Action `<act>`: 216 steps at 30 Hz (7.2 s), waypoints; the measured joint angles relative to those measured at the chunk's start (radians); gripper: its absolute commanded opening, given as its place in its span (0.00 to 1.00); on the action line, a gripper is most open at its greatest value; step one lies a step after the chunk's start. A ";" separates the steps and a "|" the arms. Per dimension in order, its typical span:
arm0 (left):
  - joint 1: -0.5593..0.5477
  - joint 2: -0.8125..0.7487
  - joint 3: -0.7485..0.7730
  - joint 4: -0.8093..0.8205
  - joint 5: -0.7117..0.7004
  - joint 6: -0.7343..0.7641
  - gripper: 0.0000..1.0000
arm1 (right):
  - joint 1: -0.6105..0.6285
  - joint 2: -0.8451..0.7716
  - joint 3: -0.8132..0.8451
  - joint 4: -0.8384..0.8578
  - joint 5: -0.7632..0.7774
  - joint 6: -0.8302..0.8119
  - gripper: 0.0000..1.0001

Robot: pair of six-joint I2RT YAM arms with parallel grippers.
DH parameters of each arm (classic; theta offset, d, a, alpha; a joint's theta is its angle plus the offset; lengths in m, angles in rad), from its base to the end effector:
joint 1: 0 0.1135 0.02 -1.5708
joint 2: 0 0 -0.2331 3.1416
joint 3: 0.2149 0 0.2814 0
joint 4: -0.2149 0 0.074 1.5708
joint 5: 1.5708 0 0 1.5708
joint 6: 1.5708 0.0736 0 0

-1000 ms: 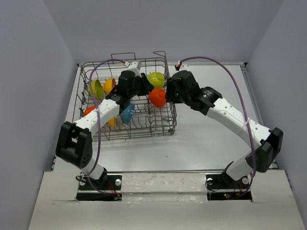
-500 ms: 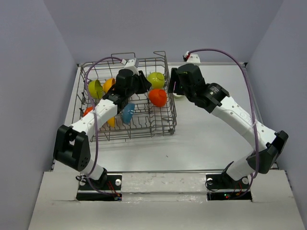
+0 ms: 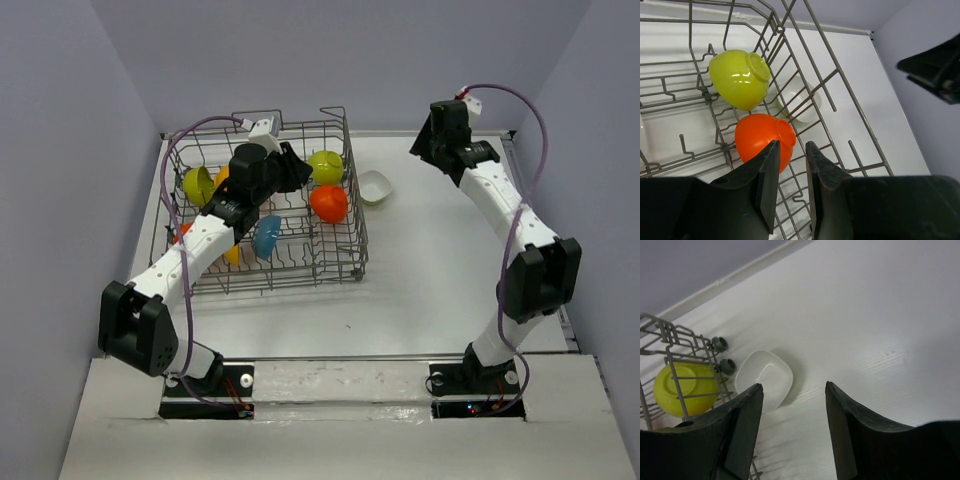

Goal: Load the bowls into the dish rack
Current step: Pick up the bowl from the center of the board, then pass from the right arm to the left

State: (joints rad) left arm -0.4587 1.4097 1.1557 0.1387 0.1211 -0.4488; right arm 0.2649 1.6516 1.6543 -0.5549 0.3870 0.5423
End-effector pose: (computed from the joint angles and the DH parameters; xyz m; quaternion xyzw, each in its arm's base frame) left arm 0.3636 -0.1895 0.3157 0.0439 0.7451 -0.3317 0.5770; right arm 0.4267 0.0870 0.3320 0.2113 0.8356 0.0335 0.5060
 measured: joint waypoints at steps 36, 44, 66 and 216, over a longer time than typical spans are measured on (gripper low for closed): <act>0.000 -0.043 -0.019 -0.001 0.029 0.000 0.37 | 0.024 0.498 0.114 0.051 -0.149 0.011 0.53; 0.000 -0.043 -0.019 -0.002 0.029 0.000 0.37 | 0.024 0.507 0.096 0.070 -0.157 0.011 0.53; -0.011 -0.043 -0.019 -0.003 0.028 0.024 0.37 | 0.024 0.512 0.045 0.124 -0.179 0.013 0.01; -0.870 0.527 0.188 1.120 -0.757 2.409 0.57 | 0.286 -0.538 -0.090 -0.198 0.364 -0.381 0.01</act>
State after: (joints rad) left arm -1.3285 1.9366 1.3441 1.2587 -0.6361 1.9602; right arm 0.5510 1.1133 1.5646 -0.7528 0.7509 0.1612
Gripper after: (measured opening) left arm 0.571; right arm 0.051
